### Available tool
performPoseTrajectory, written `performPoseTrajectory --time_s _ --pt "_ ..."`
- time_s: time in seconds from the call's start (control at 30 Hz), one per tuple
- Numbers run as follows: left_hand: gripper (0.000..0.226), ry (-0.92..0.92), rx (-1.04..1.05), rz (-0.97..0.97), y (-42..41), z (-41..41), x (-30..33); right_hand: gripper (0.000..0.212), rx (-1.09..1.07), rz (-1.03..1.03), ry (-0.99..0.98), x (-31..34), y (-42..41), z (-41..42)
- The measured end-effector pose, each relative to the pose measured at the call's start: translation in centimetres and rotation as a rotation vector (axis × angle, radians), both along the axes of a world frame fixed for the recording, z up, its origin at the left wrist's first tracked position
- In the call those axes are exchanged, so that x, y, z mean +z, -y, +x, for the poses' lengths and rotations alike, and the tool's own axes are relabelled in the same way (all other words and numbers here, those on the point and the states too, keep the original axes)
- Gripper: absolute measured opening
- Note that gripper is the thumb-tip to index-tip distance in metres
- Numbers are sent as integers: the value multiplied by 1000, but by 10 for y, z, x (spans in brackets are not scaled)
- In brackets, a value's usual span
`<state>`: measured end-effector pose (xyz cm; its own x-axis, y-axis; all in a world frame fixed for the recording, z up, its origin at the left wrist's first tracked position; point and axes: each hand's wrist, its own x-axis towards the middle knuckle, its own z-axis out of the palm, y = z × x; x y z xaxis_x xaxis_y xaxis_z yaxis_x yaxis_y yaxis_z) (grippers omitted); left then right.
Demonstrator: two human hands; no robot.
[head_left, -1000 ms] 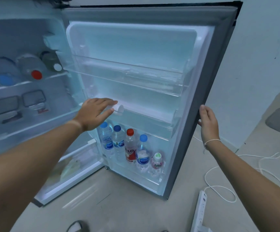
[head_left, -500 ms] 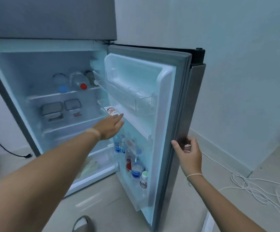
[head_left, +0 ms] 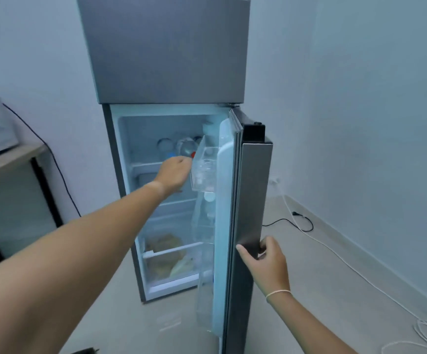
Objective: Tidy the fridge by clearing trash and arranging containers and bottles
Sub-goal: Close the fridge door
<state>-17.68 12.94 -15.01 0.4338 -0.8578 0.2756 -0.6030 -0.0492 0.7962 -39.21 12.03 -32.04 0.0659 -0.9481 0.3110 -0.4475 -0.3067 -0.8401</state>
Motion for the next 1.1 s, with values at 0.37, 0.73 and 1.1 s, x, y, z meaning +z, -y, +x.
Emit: performPoseTrajectory --time_s 0.37,0.73,1.1 --pt "34 77 -40 -35 -10 36 74 28 422 -267 -212 99 30 71" --pt "51 914 35 127 -10 90 94 58 432 -505 -359 214 112 145" --pt "80 1514 237 135 39 183 88 66 389 -534 -740 225 211 204"
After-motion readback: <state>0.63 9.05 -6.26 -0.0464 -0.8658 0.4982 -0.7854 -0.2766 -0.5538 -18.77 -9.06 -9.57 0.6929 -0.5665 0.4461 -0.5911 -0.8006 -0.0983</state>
